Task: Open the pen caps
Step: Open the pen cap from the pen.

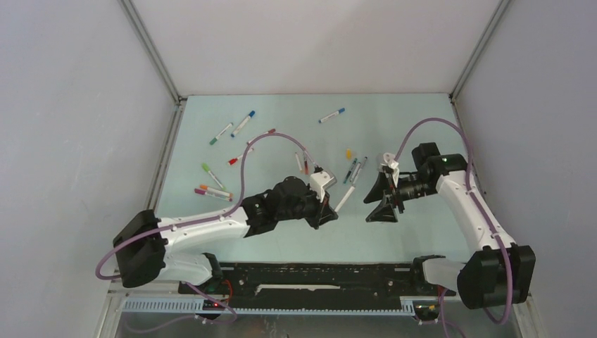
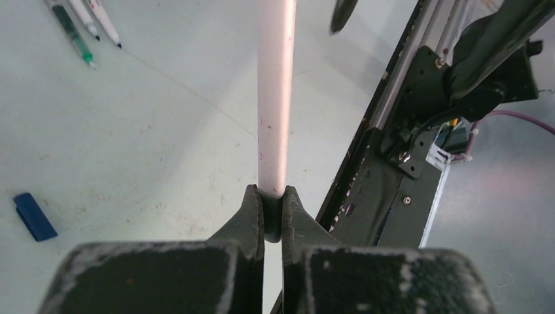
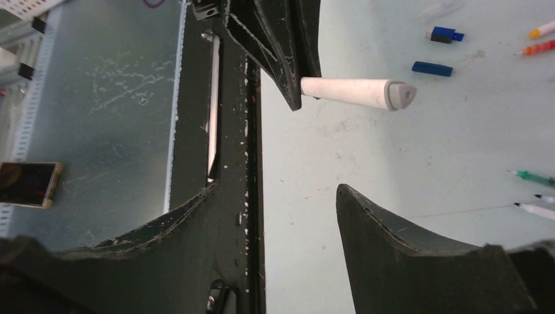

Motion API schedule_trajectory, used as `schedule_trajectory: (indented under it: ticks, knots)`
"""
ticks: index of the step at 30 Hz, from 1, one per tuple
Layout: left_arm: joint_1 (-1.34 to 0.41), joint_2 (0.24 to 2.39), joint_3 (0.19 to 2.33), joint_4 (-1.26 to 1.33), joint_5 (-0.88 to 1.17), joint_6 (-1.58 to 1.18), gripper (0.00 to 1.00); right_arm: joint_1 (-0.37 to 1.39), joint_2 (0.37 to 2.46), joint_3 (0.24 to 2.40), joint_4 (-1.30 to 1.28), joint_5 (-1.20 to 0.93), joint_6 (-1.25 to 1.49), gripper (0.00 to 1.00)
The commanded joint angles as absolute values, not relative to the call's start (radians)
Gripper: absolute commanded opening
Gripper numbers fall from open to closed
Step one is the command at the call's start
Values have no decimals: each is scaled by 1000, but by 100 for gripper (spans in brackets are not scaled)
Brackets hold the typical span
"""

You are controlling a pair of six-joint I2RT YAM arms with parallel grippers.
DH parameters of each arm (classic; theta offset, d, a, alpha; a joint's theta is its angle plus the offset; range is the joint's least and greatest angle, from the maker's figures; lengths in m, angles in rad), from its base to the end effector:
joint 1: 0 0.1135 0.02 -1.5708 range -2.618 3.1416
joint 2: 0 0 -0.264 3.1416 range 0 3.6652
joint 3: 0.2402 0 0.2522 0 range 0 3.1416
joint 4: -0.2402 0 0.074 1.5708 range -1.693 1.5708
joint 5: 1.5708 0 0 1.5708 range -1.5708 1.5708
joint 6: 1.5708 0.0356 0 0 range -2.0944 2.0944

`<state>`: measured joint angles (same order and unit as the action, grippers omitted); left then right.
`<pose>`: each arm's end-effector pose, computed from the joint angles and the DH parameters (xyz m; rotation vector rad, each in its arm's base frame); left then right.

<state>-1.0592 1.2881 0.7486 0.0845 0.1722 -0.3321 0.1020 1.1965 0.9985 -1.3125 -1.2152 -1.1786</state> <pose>0.1344 -0.2518 0.2447 0.8853 1.9965 -1.0167 0.1763 0.0516 0.2836 -1.3289 1.7079 1.2582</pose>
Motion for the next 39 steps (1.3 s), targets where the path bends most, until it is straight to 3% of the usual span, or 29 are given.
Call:
schedule_trajectory:
  ticks: [1,14,29,36,39]
  knots:
    - [-1073,1310,847,55,187,-284,0,127,1235,1026,-1194,-1246,-1001,66]
    - [-1112,1391,965,15,192,-252,0,182,1348,1084,-1175,-1296,-860,63]
    - [-1121,1413,985,19,210,-252,0,225,1367,1084,-1158,-1317,-818,47]
    - [-1124,1417,985,19,214,-252,0,231,1373,1085,-1138,-1310,-788,37]
    - [-1124,1416,983,15,206,-249,0,231,1375,1085,-1142,-1305,-794,26]
